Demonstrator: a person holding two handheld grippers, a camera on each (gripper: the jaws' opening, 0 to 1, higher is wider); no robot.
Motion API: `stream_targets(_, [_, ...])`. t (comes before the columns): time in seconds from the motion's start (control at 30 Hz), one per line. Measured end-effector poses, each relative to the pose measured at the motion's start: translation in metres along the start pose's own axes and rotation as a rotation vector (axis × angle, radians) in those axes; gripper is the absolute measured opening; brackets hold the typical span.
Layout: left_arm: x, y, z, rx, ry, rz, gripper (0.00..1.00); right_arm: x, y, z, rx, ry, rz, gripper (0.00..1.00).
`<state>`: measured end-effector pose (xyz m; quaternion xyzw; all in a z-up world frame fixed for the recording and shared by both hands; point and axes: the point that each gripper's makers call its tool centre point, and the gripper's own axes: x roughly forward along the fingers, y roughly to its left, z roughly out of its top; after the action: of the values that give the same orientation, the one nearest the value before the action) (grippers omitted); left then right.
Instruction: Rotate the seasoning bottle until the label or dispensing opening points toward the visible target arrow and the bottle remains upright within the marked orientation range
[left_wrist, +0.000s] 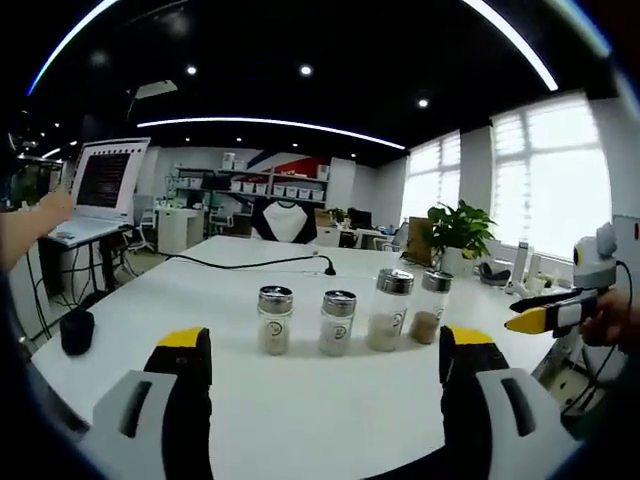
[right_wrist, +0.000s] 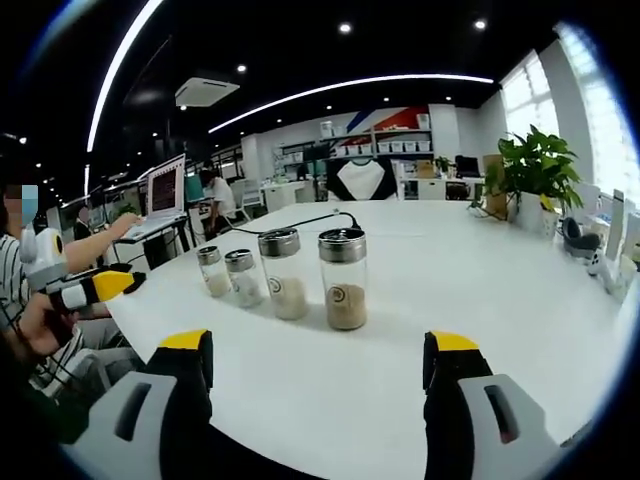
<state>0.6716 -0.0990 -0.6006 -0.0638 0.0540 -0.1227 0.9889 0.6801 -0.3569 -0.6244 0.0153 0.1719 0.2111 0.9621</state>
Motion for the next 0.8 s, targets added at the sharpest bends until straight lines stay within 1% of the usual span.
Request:
stream_targets(0.2, [-0.007, 0.0, 0.002, 0.029, 0.008, 0.01, 1.0, -0.01, 0.0, 0.003, 0.007, -0.013, -0.018, 0.89])
stream_targets(0.33, [-0.009, 0.002, 0.012, 0.038, -0.012, 0.014, 1.0, -0.017, -0.003, 0.008, 0.007, -0.032, -0.033, 0.89])
stream_targets(0.37, [-0.009, 0.003, 0.016, 0.03, -0.019, 0.01, 1.0, -0.017, -0.003, 0.008, 0.009, -0.034, -0.035, 0.89])
stream_targets(0.43, [-0.009, 0.001, 0.022, 0.02, -0.033, -0.004, 1.0, -0.017, -0.004, 0.008, 0.012, -0.033, -0.037, 0.89])
stream_targets(0.57, [-0.011, 0.001, 0.03, 0.028, -0.051, -0.001, 1.0, -0.017, -0.007, 0.01, 0.005, -0.036, -0.041, 0.89])
stream_targets(0.7, [-0.01, 0.0, 0.032, 0.027, -0.057, -0.002, 1.0, -0.016, -0.006, 0.009, 0.01, -0.033, -0.039, 0.89])
stream_targets(0.8, [-0.009, -0.001, 0.03, 0.021, -0.05, -0.004, 1.0, -0.015, -0.004, 0.01, 0.007, -0.034, -0.034, 0.89])
